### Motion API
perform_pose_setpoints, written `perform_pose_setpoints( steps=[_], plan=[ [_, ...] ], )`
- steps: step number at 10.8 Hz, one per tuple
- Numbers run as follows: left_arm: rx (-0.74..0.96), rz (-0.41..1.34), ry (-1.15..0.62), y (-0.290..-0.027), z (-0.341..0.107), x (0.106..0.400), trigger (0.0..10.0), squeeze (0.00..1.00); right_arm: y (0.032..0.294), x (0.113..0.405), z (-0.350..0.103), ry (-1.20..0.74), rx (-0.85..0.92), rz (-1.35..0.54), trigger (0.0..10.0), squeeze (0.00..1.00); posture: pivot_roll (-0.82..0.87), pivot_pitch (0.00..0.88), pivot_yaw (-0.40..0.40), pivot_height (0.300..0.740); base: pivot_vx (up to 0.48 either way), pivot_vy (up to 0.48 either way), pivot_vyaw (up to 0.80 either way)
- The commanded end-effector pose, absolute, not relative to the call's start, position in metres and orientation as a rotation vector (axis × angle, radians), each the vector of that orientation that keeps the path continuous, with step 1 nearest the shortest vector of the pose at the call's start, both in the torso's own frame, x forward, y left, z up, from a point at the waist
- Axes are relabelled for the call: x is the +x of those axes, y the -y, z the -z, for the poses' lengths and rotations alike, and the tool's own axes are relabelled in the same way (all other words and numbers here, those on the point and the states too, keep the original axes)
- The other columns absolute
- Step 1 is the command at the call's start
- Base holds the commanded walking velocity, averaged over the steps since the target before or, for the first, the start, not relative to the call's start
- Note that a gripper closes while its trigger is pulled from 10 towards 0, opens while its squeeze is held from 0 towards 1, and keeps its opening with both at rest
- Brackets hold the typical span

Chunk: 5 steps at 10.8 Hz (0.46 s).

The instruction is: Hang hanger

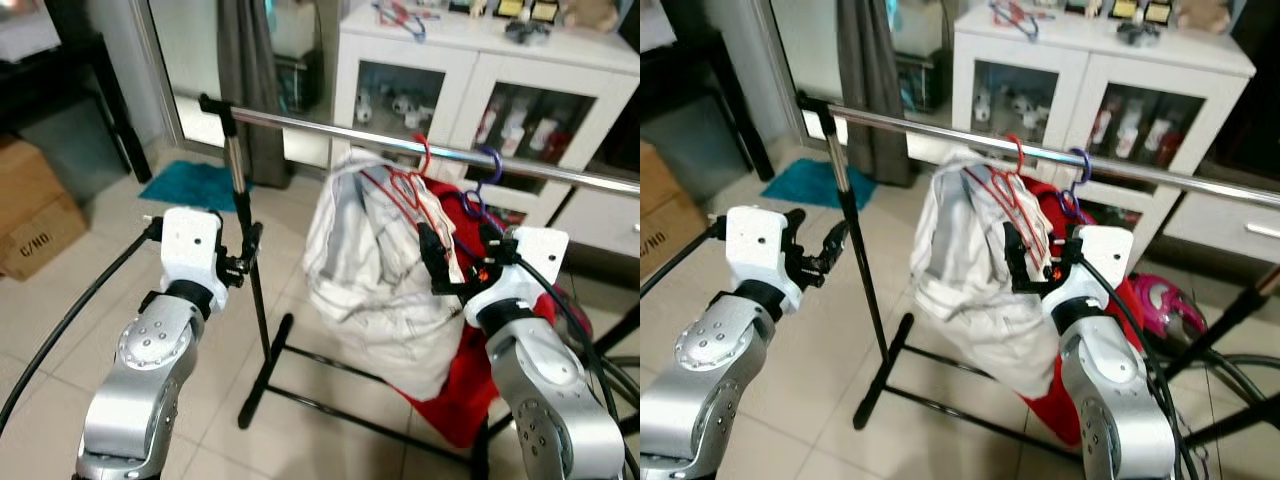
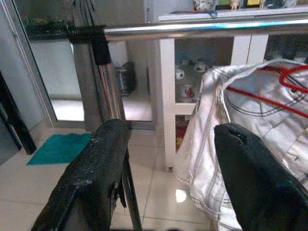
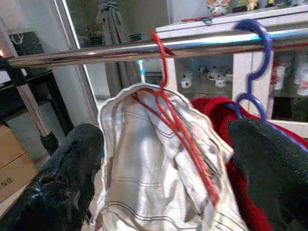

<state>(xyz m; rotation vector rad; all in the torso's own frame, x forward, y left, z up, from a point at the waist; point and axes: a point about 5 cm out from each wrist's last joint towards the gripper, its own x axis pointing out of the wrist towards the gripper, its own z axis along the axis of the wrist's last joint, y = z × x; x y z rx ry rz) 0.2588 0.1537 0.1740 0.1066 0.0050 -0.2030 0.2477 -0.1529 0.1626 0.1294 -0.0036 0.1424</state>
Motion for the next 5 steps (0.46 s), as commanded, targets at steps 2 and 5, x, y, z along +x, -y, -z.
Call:
perform_pose_setpoints(
  steps=[2,5],
  plan=[
    [0.116,0.239,0.011,-0.1501,-0.1783,0.2577,10.0,0.00,0.1506,0.2464,-0.1647,0.001,0.067,-0.166,10.0,0.00,-0.04,0.000,-0.023,0.740,0.411,0.000,0.00],
    [0.116,0.256,0.009,-0.1487,-0.1787,0.2585,10.0,0.00,0.1580,0.2489,-0.1665,0.000,0.092,-0.105,10.0,0.00,-0.04,0.000,-0.018,0.740,0.391,0.000,0.27]
  ],
)
